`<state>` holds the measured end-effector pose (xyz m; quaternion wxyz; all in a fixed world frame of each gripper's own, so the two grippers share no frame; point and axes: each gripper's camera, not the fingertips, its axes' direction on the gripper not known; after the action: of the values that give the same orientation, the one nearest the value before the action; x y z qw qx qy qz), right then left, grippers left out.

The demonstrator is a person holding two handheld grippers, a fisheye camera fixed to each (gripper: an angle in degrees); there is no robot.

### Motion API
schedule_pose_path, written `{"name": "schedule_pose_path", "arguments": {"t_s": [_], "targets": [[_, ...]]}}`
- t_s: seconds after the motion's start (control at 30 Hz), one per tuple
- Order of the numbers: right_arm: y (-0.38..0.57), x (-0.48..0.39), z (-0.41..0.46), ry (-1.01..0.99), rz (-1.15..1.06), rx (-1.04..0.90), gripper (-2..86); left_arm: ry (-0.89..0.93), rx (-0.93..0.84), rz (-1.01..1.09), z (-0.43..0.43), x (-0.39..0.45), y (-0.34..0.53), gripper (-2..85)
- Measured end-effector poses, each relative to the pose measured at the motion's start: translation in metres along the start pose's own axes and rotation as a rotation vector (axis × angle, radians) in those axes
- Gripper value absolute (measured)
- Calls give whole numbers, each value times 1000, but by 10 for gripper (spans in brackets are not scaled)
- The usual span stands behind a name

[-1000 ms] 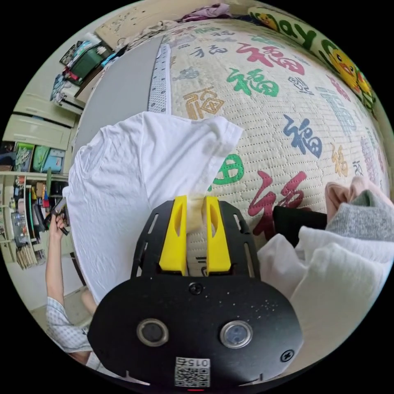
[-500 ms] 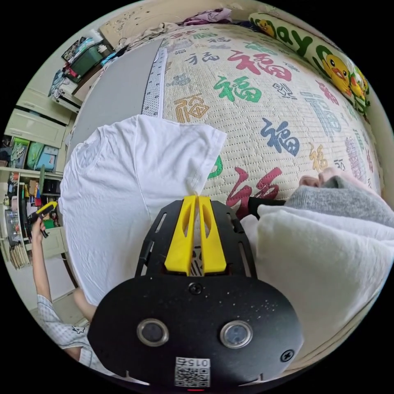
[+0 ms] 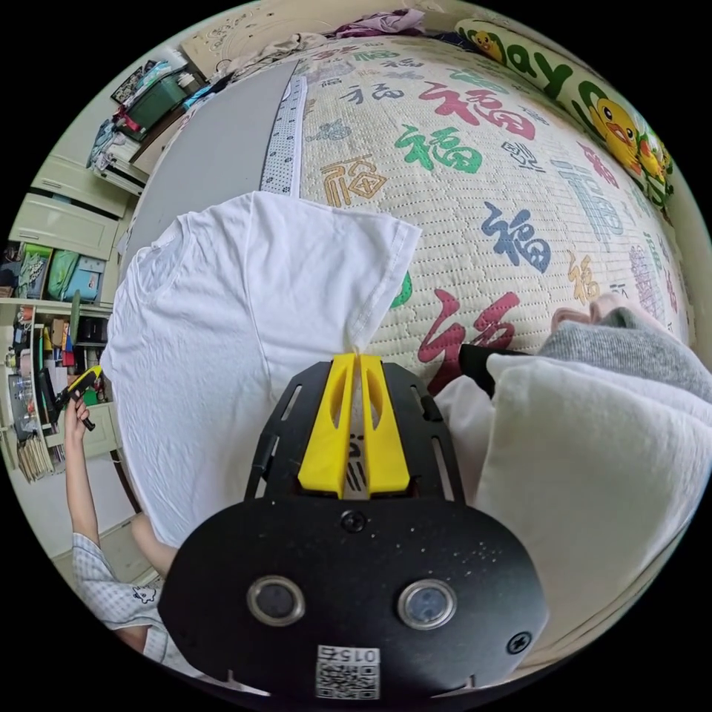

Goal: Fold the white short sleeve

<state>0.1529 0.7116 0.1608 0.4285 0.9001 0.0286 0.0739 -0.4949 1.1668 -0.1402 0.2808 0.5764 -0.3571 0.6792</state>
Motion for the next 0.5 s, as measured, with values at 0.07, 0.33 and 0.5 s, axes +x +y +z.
{"name": "schedule_pose_path", "arguments": {"t_s": [0.07,0.33,0.5], "targets": [[1,-3,-1,-11,0,-1,1,-9,-3,11,-2,6,-1,-7],[7,-31,-21,58,-79,0,0,-10,8,-34,-15,21,22,-8],[7,-37,-25,63,-56,-78,-2,-94,-125,-23,17,25,23,-7]]}}
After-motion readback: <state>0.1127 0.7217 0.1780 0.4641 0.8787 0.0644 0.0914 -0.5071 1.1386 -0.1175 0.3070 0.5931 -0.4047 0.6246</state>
